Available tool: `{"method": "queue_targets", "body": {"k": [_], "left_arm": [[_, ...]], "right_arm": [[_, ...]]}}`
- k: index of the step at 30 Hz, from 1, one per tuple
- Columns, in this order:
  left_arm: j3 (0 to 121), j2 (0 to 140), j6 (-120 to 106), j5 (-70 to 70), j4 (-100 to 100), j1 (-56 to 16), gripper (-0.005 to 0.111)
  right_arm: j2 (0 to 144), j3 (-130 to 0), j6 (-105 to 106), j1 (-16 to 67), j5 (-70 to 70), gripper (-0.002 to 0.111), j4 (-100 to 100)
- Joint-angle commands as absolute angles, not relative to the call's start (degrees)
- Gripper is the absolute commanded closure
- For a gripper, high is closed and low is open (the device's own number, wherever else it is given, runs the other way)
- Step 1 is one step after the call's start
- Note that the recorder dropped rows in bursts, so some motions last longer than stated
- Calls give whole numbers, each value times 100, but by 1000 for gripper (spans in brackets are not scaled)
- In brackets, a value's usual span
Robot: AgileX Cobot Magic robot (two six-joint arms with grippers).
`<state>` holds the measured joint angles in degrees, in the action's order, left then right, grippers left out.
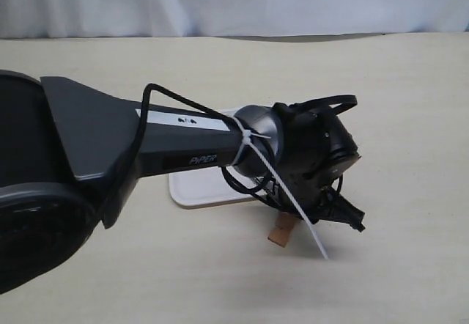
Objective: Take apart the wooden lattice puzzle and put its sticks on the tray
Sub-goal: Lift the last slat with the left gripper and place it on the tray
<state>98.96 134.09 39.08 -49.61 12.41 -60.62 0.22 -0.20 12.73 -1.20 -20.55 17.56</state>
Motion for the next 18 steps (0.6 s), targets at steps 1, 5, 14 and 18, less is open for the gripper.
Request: {"method": "queue_targets", "body": {"k": [1, 5, 14, 18], "left_arm": [[10145, 13175, 3251, -4782, 643, -6036, 107], [10521, 12951, 3003, -4767, 623, -6069, 107], [10960, 12983, 3648, -4482, 1691, -5497, 107], [10960, 13166, 3648, -4354, 1480, -5056, 107]], "right_arm": [[67, 0, 1269, -144, -1983, 104, 1749], [67, 0, 1269, -144, -1983, 104, 1749], [67, 0, 1269, -144, -1983, 104, 1749], [67, 0, 1269, -144, -1983, 104, 1749]]}}
